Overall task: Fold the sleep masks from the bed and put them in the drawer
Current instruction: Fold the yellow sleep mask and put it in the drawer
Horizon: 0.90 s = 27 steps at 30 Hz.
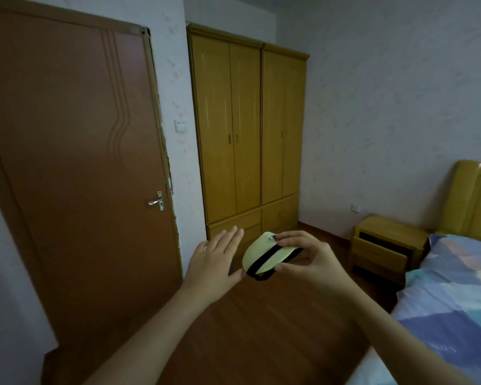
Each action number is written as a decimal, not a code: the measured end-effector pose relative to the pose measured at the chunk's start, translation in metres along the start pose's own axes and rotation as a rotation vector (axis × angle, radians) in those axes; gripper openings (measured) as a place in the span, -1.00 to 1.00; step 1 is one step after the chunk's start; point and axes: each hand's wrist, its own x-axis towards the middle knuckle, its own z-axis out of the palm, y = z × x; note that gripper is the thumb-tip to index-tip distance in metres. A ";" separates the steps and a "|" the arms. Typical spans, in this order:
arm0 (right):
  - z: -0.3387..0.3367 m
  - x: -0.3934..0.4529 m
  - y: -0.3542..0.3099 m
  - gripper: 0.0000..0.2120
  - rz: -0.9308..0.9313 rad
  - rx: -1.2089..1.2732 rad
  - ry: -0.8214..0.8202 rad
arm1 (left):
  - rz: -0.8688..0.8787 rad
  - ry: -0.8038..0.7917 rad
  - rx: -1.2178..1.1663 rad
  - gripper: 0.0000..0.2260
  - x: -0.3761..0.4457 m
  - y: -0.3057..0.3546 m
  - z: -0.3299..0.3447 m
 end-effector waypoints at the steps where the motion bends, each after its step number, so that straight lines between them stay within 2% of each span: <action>1: 0.006 0.017 0.013 -0.59 -0.004 -0.019 0.021 | 0.021 0.002 -0.003 -0.28 0.018 -0.015 0.012; 7: 0.018 0.096 0.088 -0.61 0.067 -0.156 0.172 | 0.147 -0.035 -0.112 -0.29 0.122 -0.081 0.089; 11: -0.001 0.131 0.123 -0.60 0.120 -0.253 0.246 | 0.237 -0.062 -0.168 -0.29 0.187 -0.096 0.133; 21: -0.092 0.226 0.254 -0.61 0.211 -0.359 0.421 | 0.409 -0.065 -0.206 -0.29 0.387 -0.095 0.254; 27: -0.165 0.306 0.322 -0.62 0.215 -0.404 0.445 | 0.460 -0.061 -0.272 -0.30 0.517 -0.084 0.310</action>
